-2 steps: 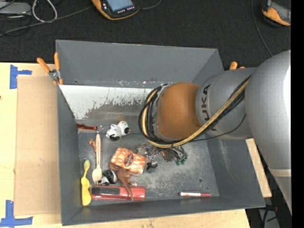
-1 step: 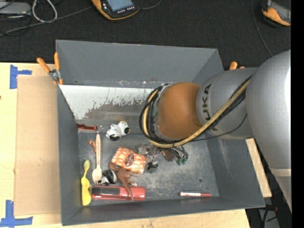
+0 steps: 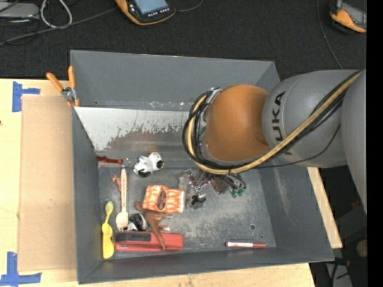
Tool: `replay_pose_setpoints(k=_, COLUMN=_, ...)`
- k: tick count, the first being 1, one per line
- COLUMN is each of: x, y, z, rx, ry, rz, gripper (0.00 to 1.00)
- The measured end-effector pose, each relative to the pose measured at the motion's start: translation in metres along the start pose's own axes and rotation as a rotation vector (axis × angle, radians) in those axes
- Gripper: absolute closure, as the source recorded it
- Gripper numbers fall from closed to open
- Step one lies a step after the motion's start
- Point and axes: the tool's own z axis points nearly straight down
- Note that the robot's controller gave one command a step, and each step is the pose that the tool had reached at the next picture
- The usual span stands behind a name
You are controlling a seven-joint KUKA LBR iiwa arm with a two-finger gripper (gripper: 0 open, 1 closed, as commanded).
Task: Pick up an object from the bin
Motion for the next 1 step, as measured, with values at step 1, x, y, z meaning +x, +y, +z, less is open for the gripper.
replay_pose_setpoints(k=1, x=0.0025, y=-0.0023, z=-0.0816, rx=0.0, ry=0.001, rz=-0.037, gripper=1.0)
